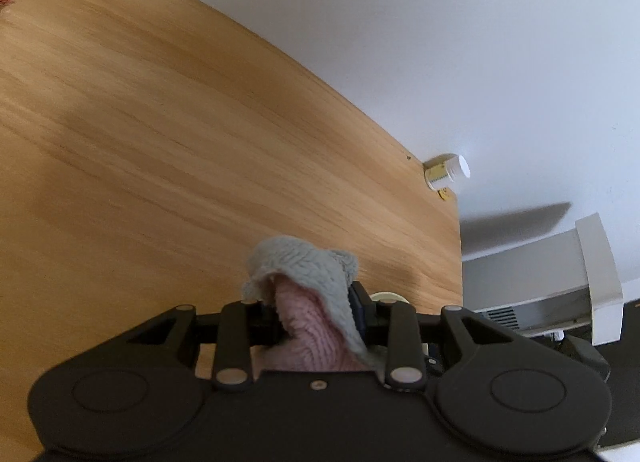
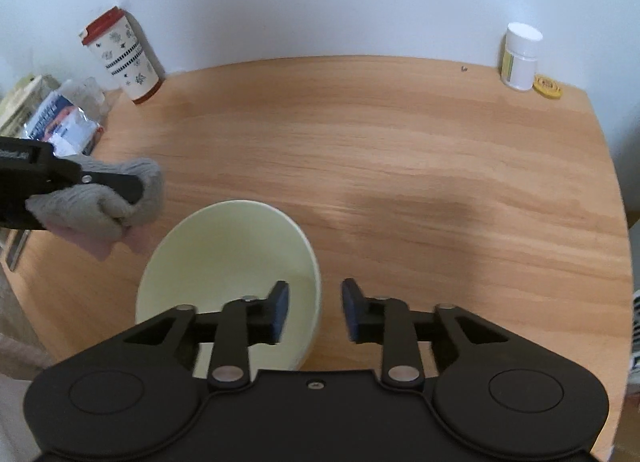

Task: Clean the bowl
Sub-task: 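Pull the cloth back from the bowl while the right tool tilts the bowl upright, then rub the cloth over the bowl rim and inner wall with the left tool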

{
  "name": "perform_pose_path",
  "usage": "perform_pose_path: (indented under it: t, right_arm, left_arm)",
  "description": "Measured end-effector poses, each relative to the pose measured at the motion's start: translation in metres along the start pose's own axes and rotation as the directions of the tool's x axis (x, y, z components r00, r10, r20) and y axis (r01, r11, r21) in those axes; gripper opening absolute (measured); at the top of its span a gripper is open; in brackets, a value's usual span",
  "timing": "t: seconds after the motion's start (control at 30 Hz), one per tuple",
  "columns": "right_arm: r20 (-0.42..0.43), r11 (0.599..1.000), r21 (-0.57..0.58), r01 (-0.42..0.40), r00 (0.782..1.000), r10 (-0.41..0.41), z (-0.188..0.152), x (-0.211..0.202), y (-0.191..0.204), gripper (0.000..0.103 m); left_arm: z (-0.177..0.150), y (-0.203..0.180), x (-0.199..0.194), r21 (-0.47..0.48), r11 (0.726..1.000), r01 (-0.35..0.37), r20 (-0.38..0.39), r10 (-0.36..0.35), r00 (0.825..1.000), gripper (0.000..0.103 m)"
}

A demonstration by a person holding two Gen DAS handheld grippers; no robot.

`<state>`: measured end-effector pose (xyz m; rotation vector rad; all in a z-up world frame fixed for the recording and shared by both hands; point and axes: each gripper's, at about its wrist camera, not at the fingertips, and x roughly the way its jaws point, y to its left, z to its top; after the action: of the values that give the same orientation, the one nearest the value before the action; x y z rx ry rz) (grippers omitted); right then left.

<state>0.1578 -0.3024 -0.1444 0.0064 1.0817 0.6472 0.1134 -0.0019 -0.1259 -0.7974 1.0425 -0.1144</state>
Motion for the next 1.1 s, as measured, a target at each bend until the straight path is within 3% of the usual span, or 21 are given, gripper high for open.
perform_pose_path:
  t: [0.03, 0.1, 0.13, 0.2, 0.33, 0.43, 0.67, 0.83, 0.97, 1.1]
  right_arm:
    - [-0.001, 1.000, -0.012, -0.006, 1.000, 0.006, 0.001, 0.000, 0.000, 0.038]
    - [-0.018, 0.997, -0.053, -0.052, 0.999, 0.051, 0.005, 0.002, 0.000, 0.053]
    - [-0.020, 0.994, -0.087, -0.059, 0.998, 0.057, 0.008, 0.003, 0.001, 0.055]
    - [-0.011, 0.985, -0.167, -0.039, 0.999, 0.037, 0.014, 0.007, 0.003, 0.064]
    - [-0.054, 0.973, -0.225, -0.056, 0.998, 0.045, 0.027, 0.020, -0.002, 0.065]
    - [-0.098, 0.972, -0.197, -0.130, 0.989, 0.113, 0.037, 0.030, -0.011, 0.065]
    - [-0.131, 0.944, -0.255, -0.208, 0.975, 0.180, 0.034, 0.041, -0.012, 0.064]
    - [-0.140, 0.934, -0.290, -0.206, 0.975, 0.172, 0.031, 0.047, -0.007, 0.053]
    - [-0.177, 0.928, -0.270, -0.257, 0.960, 0.214, 0.033, 0.051, -0.009, 0.034]
    - [-0.196, 0.928, -0.229, -0.294, 0.948, 0.252, 0.035, 0.054, -0.015, 0.025]
  left_arm:
    - [-0.002, 0.000, -0.001, -0.002, 1.000, 0.001, 0.005, -0.001, 1.000, 0.034]
    - [-0.007, -0.001, -0.001, 0.000, 1.000, -0.003, 0.012, 0.003, 1.000, 0.036]
    - [-0.008, -0.002, -0.002, 0.001, 1.000, -0.005, 0.015, 0.005, 1.000, 0.036]
    - [-0.012, -0.004, -0.002, 0.002, 1.000, -0.009, 0.025, 0.009, 1.000, 0.037]
    - [-0.019, -0.007, -0.008, -0.004, 1.000, -0.021, 0.049, 0.022, 0.999, 0.037]
    - [-0.027, -0.007, -0.013, -0.018, 0.999, -0.040, 0.066, 0.041, 0.997, 0.037]
    - [-0.040, -0.004, -0.024, -0.070, 0.996, -0.053, 0.126, 0.061, 0.990, 0.036]
    - [-0.044, -0.002, -0.027, -0.124, 0.990, -0.063, 0.173, 0.085, 0.981, 0.036]
    - [-0.045, -0.004, -0.027, -0.142, 0.988, -0.062, 0.199, 0.090, 0.976, 0.036]
    - [-0.048, -0.009, -0.023, -0.146, 0.987, -0.072, 0.205, 0.101, 0.973, 0.036]
